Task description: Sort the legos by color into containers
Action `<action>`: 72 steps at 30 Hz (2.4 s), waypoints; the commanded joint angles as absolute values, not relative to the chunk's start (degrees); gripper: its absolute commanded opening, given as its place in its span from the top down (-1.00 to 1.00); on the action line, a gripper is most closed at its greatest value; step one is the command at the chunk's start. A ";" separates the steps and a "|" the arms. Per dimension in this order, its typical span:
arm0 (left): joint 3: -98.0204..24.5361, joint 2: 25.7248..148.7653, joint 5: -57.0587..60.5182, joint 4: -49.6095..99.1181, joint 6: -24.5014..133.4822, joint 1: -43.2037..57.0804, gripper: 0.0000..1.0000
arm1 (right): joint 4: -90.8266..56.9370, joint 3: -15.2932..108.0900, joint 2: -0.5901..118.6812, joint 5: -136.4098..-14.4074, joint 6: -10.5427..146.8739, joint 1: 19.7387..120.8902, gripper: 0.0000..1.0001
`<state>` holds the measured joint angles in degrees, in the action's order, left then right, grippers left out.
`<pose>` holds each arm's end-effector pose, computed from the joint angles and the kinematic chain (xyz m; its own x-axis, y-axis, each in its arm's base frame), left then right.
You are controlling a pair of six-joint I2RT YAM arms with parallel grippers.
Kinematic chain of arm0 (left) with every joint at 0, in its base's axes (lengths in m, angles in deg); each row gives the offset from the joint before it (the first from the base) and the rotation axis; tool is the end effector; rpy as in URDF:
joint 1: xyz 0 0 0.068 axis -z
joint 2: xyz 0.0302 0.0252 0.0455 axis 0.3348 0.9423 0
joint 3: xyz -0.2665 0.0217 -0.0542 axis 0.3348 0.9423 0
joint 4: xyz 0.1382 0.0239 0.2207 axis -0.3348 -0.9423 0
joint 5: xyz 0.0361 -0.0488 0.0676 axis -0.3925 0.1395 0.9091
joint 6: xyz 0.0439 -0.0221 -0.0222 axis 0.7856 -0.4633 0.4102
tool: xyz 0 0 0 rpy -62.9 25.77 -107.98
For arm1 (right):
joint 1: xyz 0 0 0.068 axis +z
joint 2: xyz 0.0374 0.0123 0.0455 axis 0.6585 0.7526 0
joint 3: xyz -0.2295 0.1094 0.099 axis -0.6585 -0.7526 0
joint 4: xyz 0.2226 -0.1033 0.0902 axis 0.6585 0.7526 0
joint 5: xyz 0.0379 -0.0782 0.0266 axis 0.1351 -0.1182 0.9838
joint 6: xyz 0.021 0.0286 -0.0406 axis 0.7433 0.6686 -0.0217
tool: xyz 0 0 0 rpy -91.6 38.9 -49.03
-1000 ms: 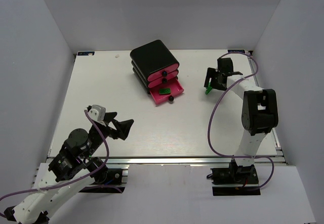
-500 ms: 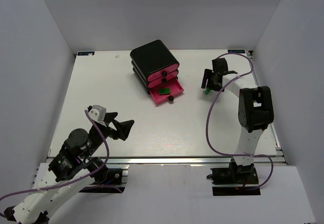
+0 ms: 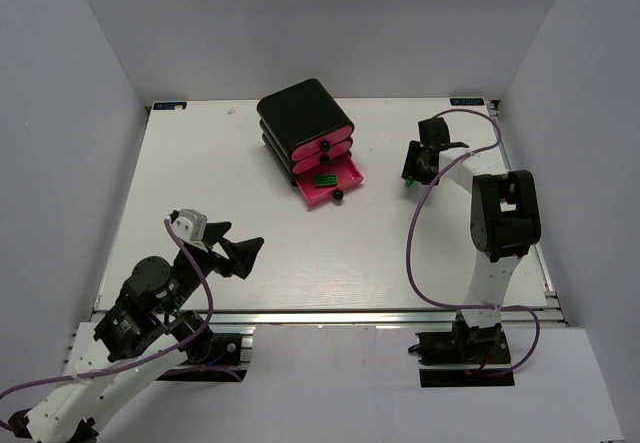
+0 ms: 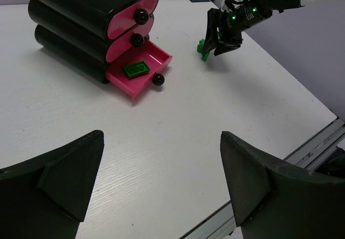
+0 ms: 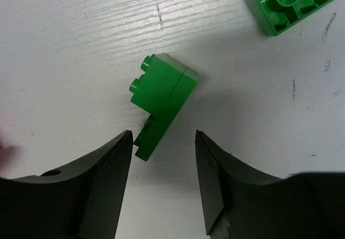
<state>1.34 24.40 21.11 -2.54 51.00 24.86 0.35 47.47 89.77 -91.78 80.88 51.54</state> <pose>0.0598 -0.0489 0.3096 -0.1869 -0.1741 -0.9668 0.5186 0.8184 -0.2476 0.4129 0.0700 0.1797 -0.7696 0.1952 -0.6079 0.1798 0.9799 0.0869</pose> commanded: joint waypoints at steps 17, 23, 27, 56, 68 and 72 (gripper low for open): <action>2.03 23.62 20.63 -1.96 51.31 25.09 -0.96 | -3.03 47.93 91.79 -92.89 81.13 51.12 0.54; 2.03 23.35 20.80 -1.96 51.30 25.09 -0.96 | -6.90 45.21 88.89 -92.81 78.06 51.12 0.90; 2.29 24.14 20.36 -1.70 51.13 25.09 -0.96 | -6.38 43.89 84.15 -84.94 73.05 51.12 1.00; 3.96 53.33 18.41 18.34 15.45 25.09 -0.93 | -2.33 21.83 49.25 -48.85 36.48 70.79 1.00; 4.31 61.05 17.29 25.72 14.65 25.61 -0.93 | -7.42 19.19 49.24 -59.39 33.75 80.56 1.00; 5.37 62.46 16.58 29.41 14.04 25.61 -0.94 | -10.07 20.07 49.68 -65.55 36.39 83.89 1.00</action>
<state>6.19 62.47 17.54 24.56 14.72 25.30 -5.03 19.56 50.02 -59.59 35.29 82.14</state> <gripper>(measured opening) 0.966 0.241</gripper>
